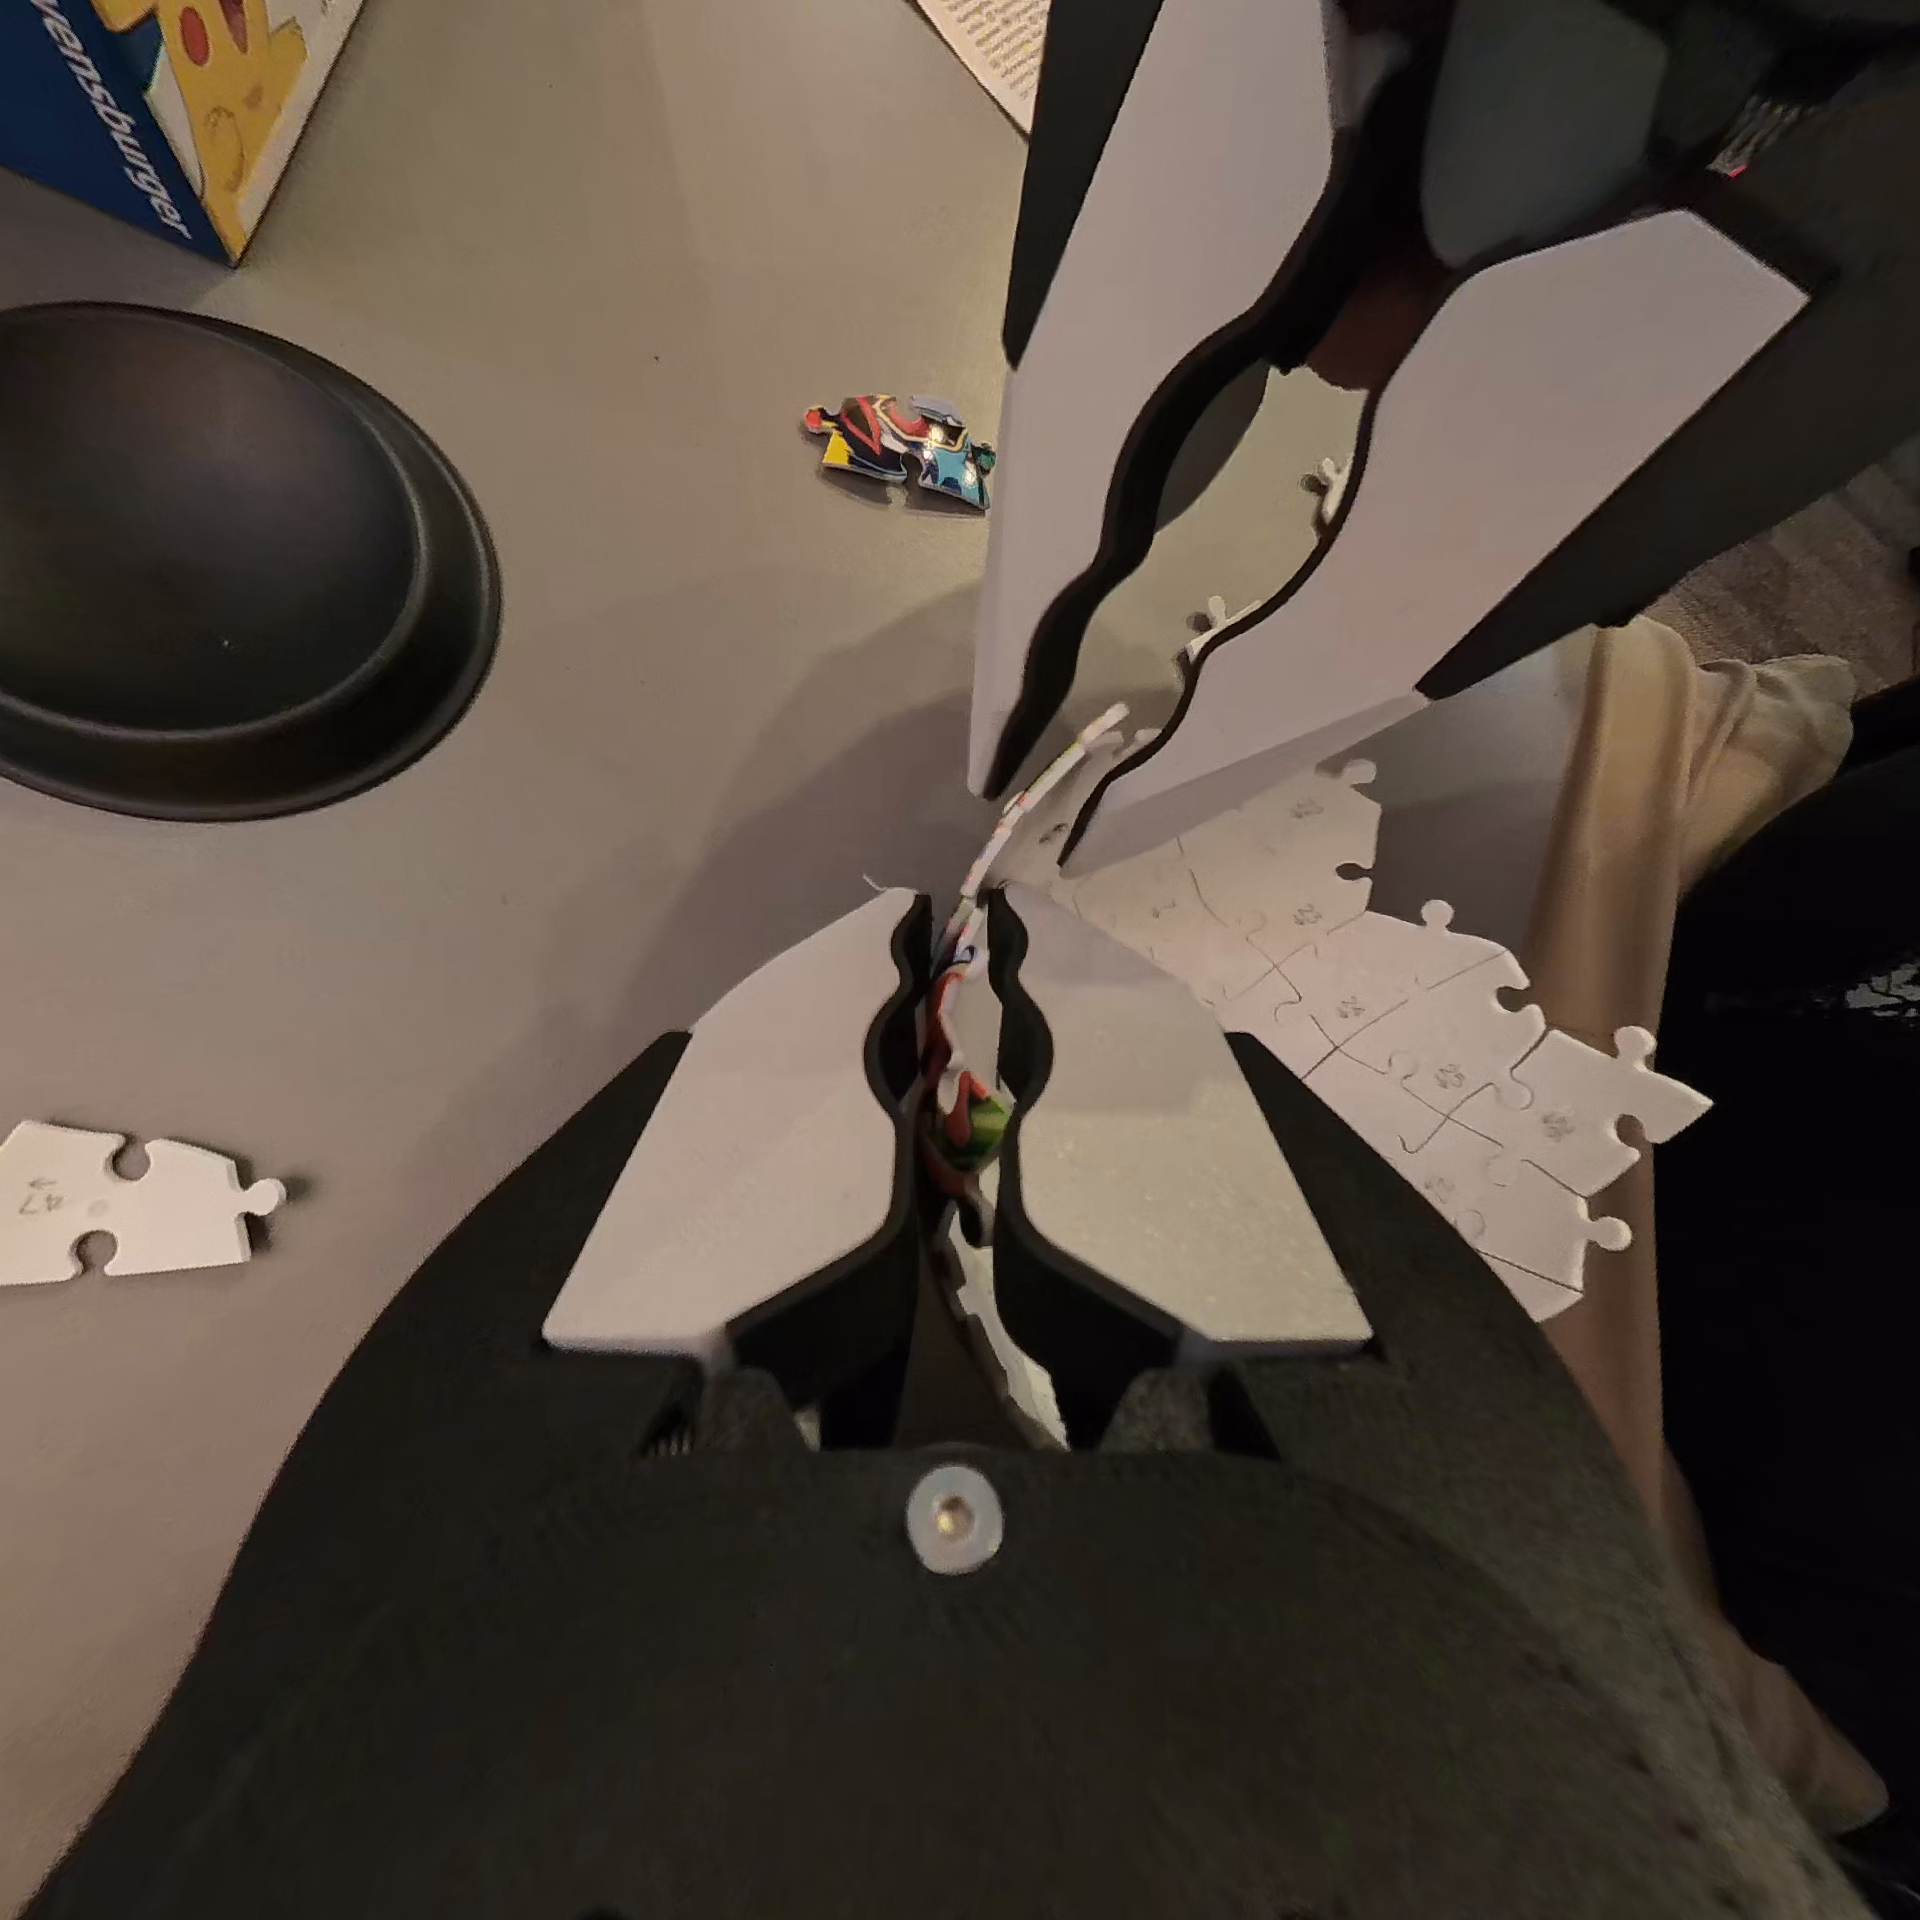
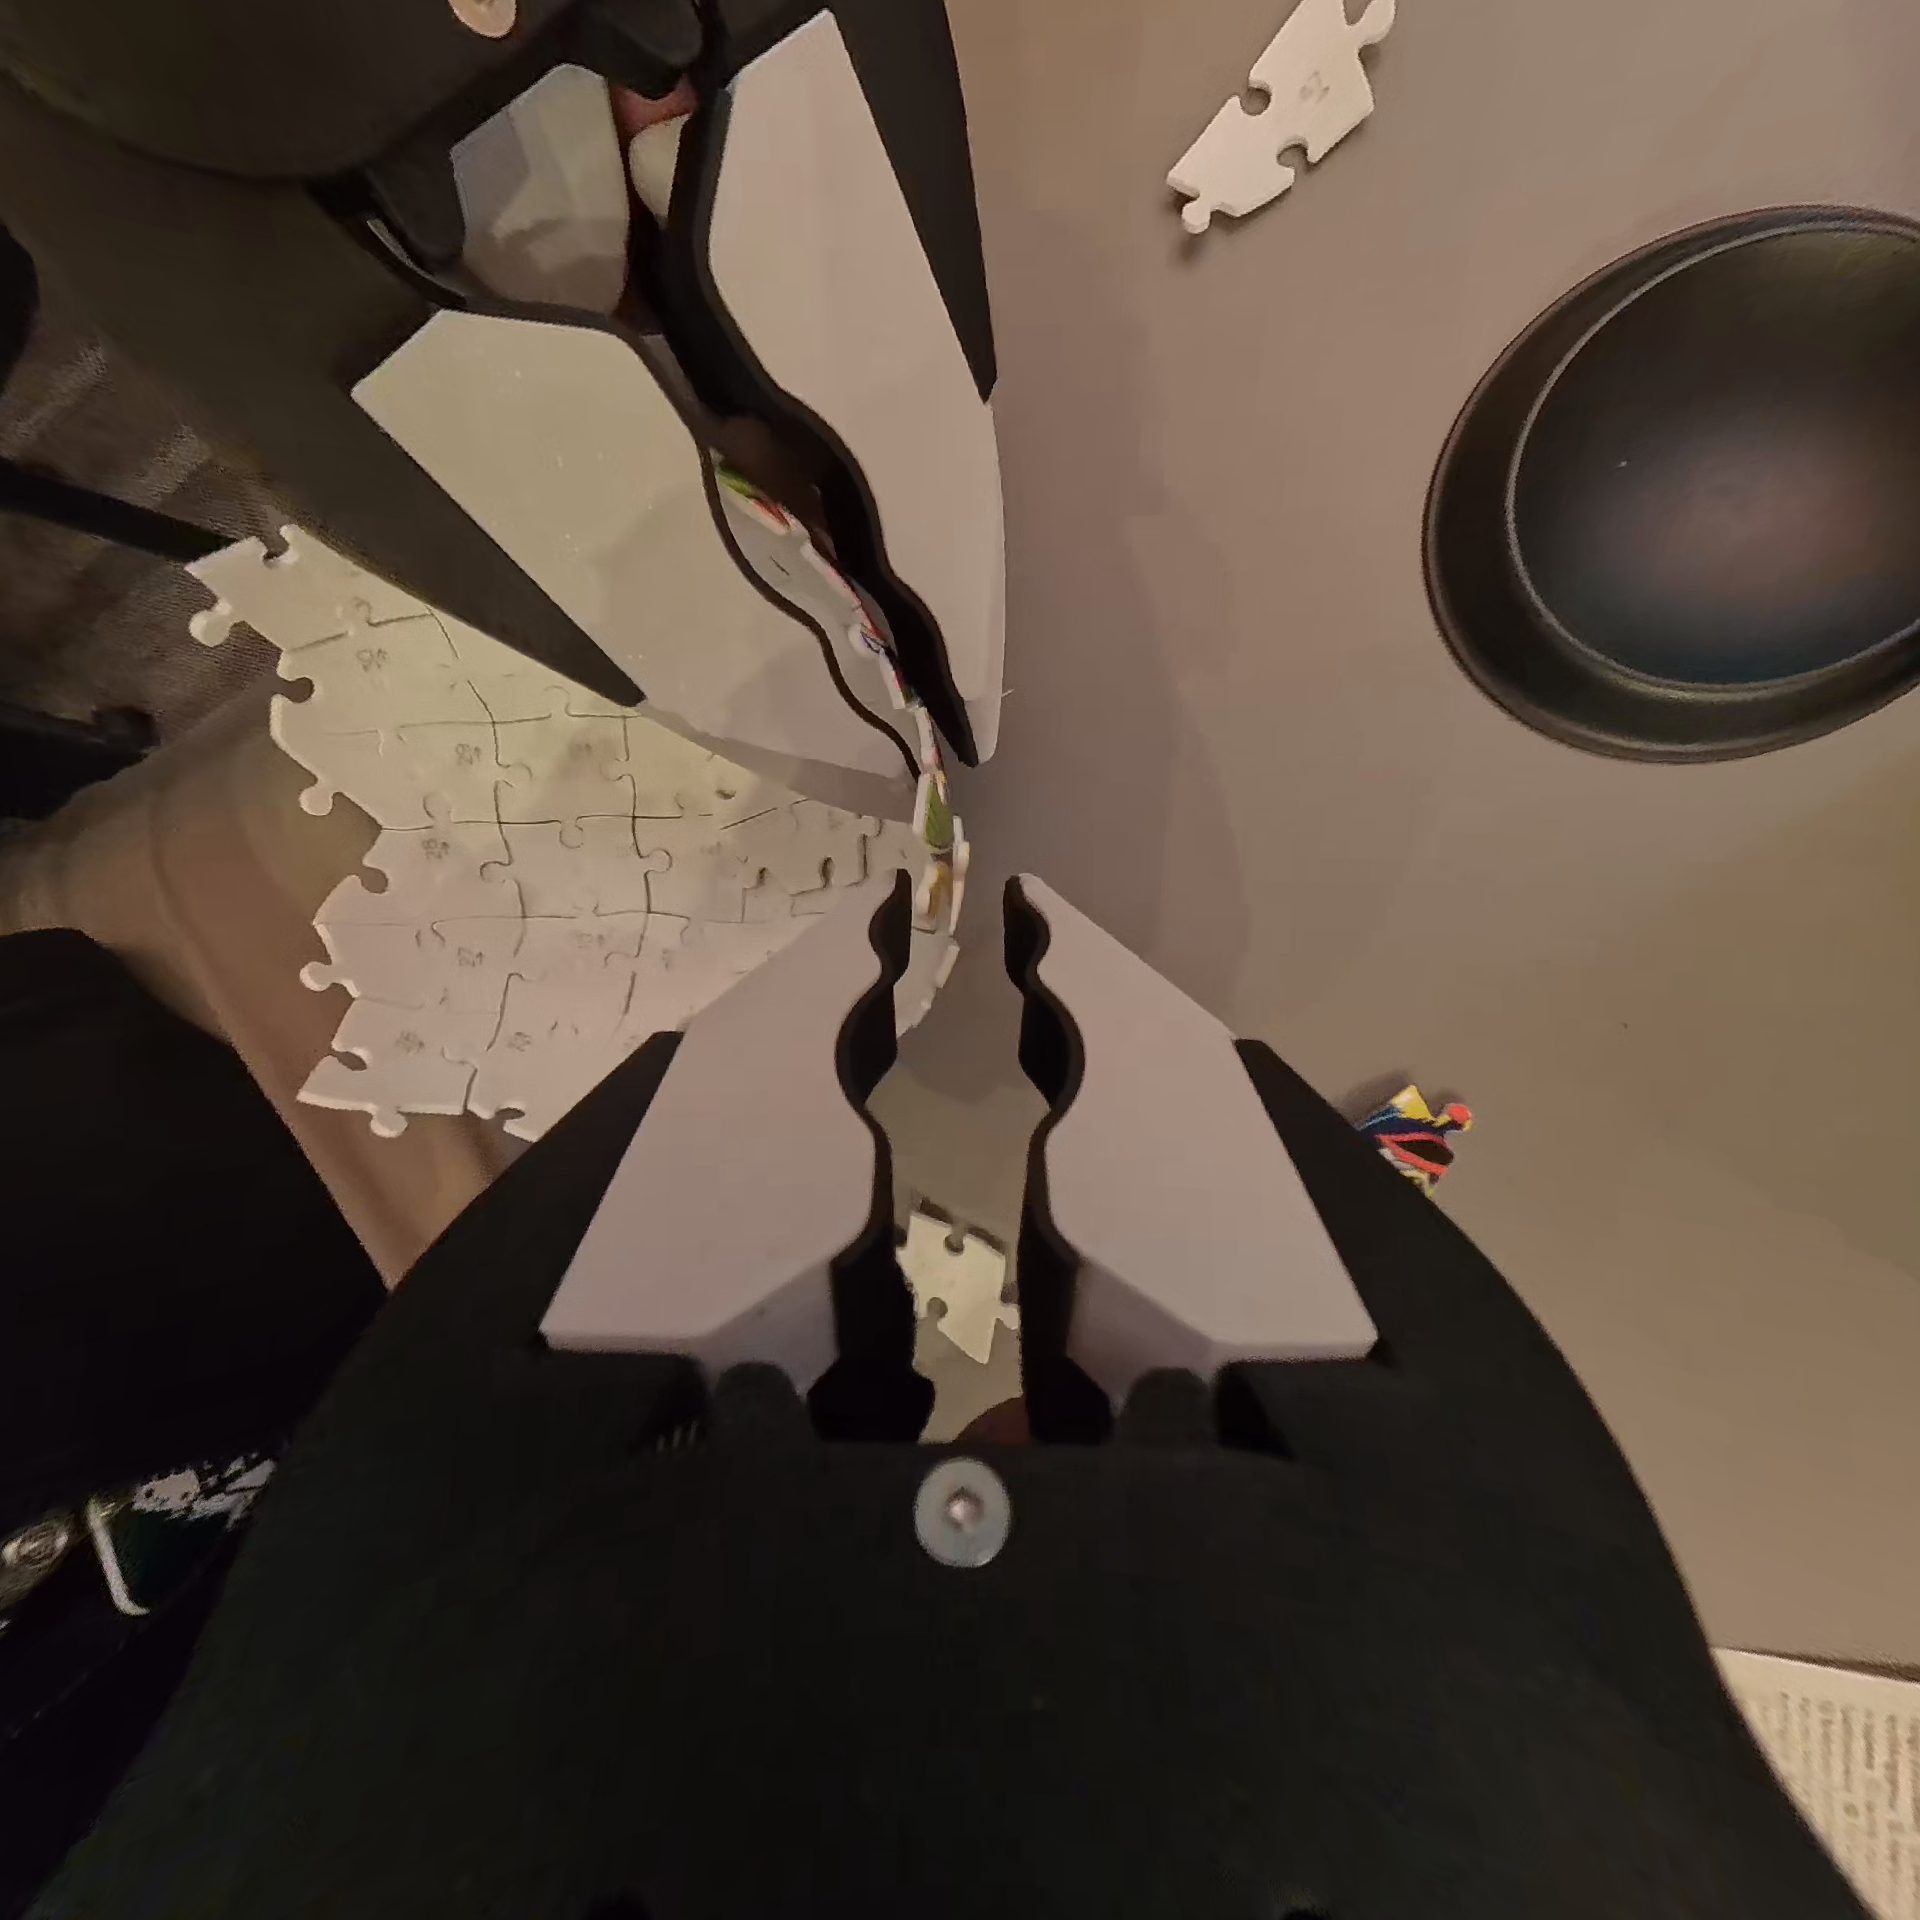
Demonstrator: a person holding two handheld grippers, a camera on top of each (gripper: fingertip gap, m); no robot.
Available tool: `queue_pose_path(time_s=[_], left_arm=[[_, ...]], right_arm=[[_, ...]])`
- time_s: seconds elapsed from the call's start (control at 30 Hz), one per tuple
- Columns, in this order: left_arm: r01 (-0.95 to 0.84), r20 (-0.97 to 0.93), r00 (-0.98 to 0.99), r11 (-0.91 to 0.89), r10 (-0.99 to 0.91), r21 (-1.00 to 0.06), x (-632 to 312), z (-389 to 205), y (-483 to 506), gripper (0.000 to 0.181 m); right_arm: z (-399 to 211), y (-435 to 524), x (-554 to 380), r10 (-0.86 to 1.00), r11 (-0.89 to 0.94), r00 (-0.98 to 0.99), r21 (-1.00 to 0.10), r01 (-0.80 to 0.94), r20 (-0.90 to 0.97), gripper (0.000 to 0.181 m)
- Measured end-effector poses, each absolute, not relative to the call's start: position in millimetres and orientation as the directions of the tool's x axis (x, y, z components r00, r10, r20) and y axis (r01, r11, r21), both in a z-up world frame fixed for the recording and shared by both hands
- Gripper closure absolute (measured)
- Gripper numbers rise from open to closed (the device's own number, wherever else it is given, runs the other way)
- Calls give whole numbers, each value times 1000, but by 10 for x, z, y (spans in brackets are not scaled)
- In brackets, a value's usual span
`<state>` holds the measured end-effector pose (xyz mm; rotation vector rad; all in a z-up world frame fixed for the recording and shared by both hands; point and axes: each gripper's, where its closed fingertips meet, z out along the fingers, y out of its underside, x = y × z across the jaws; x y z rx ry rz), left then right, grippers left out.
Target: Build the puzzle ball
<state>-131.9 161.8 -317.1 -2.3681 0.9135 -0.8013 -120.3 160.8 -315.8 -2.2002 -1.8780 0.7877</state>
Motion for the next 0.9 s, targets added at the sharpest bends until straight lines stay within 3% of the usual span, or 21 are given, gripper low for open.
queue_pose_path(time_s=[0.23, 0.5, 0.77, 0.9], left_arm=[[-445, 343, 610, -667, -714, -598, -1325, -3176, 1611, 172], [-454, 336, 609, -663, -719, -596, -1328, -3166, 1593, 170], [-545, 276, 558, -597, -782, -588, -1325, -3167, 1481, 149], [-580, 232, 562, -578, -794, -574, -1345, -3189, 1489, 153]], right_arm=[[-3170, 1581, -1226, 927, -258, 101, -420, 870, -361, 179], [-3161, 1571, -1234, 935, -245, 93, -437, 865, -342, 180], [-3121, 1517, -1257, 949, -199, 56, -452, 869, -310, 180], [-3116, 1511, -1253, 957, -177, 44, -454, 873, -287, 180]])
